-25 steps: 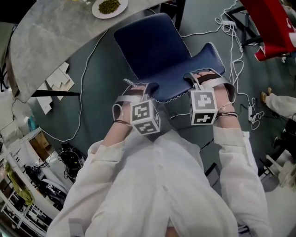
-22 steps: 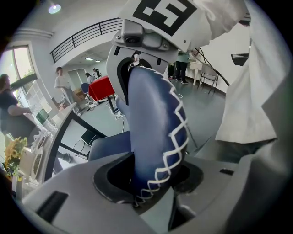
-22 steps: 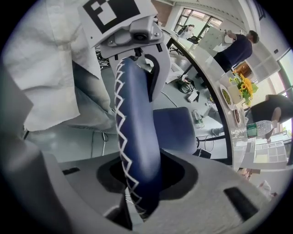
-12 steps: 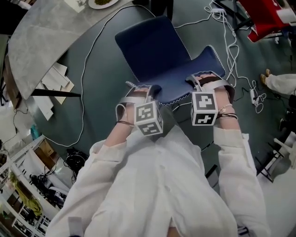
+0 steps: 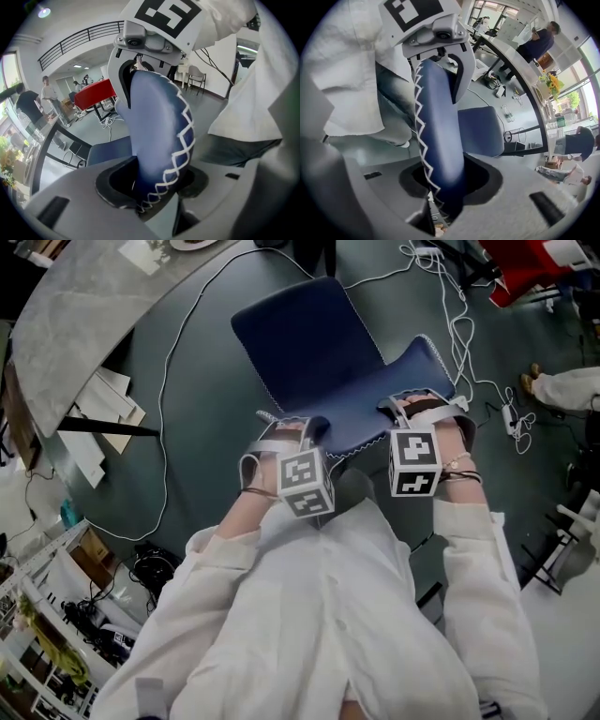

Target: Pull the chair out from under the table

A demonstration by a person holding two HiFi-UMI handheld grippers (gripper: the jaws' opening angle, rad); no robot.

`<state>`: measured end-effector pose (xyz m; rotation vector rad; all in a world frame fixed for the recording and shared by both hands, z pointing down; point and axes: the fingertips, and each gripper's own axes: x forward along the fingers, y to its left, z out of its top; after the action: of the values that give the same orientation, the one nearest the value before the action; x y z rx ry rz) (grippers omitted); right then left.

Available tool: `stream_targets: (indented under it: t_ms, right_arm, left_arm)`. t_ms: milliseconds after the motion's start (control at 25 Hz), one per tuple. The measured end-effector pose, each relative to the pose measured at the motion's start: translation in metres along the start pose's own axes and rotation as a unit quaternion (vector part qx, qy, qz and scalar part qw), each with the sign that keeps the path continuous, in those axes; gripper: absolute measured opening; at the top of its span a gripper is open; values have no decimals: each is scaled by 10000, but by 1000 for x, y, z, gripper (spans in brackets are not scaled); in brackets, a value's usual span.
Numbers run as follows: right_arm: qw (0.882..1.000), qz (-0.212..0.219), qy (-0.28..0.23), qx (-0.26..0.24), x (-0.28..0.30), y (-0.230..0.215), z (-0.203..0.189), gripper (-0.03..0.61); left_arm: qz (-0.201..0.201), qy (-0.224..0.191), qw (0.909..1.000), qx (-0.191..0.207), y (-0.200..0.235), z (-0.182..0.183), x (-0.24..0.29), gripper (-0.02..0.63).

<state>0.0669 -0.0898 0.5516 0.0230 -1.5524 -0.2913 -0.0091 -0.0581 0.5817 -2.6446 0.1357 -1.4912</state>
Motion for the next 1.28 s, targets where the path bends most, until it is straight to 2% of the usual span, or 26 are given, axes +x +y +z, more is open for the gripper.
stream_targets:
  t_ms: [240,1040,1280]
  right_arm:
    - [10000,84,-17,-24,-4,22,-12,129]
    - [9981,66,-182,-580,-17,101,-85,129]
    - [9983,221,-131,-519,-25,135,-103,129]
  left_arm:
    - [-95,41,9999,-18,-21,14,7,207]
    - [124,257,9988,-402,-100,91,50,218]
    - [36,235,9990,-381,-130,113,55,222]
